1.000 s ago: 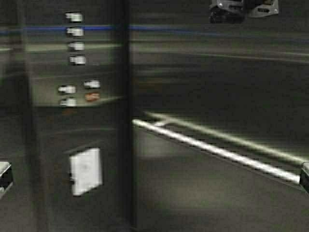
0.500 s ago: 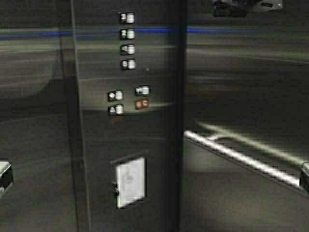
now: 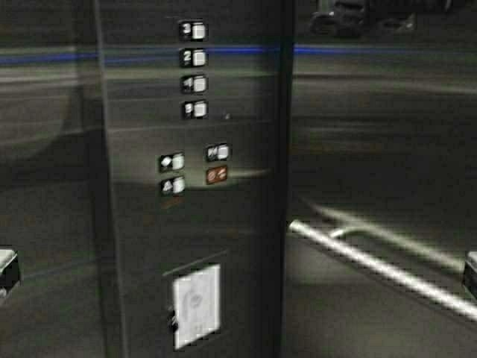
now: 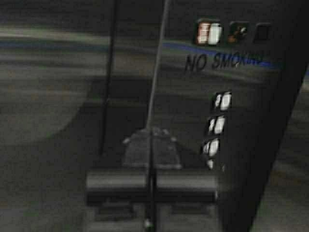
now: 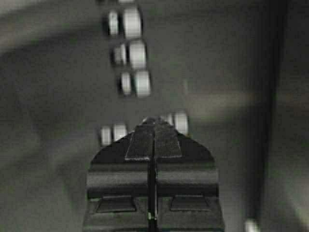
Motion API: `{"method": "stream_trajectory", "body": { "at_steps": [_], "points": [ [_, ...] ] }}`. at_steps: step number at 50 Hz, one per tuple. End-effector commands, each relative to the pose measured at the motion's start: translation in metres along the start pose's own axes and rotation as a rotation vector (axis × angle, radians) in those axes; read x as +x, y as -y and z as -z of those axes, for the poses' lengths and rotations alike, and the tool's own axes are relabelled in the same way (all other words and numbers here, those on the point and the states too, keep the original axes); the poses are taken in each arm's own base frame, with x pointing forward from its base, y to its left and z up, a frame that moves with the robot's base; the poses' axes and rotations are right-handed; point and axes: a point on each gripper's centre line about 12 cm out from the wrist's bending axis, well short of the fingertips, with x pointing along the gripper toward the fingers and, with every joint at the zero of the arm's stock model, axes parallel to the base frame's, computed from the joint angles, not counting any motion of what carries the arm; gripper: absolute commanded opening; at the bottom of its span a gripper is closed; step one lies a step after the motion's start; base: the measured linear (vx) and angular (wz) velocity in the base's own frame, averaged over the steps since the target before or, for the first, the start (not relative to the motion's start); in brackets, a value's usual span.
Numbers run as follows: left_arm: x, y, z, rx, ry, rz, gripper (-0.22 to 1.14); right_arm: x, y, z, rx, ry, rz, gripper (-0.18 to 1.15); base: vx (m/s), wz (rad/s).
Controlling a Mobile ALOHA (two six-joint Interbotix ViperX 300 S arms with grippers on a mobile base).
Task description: Navigate to elevator, push the call button, then enter the elevator
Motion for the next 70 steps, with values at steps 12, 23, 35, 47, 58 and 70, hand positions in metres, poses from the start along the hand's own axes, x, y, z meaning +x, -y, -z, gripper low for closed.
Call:
{"method": "stream_trajectory", "body": {
  "at_steps": [12, 23, 35, 47, 58, 70],
  "points": [
    [0.001, 0.001, -0.006, -0.008, 0.018, 0.001, 0.02, 0.031, -0.021, 0.013, -0.02, 0.014, -0.106, 0.06, 0.17, 0.05],
    [0.0, 0.001, -0.006, -0.008, 0.021, 0.002, 0.02, 0.044, -0.018, 0.024, -0.041, 0.001, -0.112, 0.06, 0.15, 0.1],
    [0.0, 0.001, -0.005, -0.008, 0.018, 0.001, 0.02, 0.058, -0.017, 0.045, -0.041, 0.016, -0.144, 0.06, 0.14, 0.11],
    [0.0, 0.0, -0.004, -0.006, 0.017, 0.001, 0.02, 0.067, -0.016, 0.071, -0.014, 0.006, -0.167, 0.06, 0.1, 0.09],
    [0.0, 0.0, -0.004, -0.006, 0.015, 0.001, 0.02, 0.076, -0.015, 0.086, -0.006, -0.013, -0.172, 0.06, 0.06, 0.06],
    [-0.001, 0.0, -0.004, -0.006, 0.015, 0.001, 0.02, 0.087, -0.013, 0.088, -0.005, -0.002, -0.173, 0.06, 0.04, 0.03]
  ]
}}
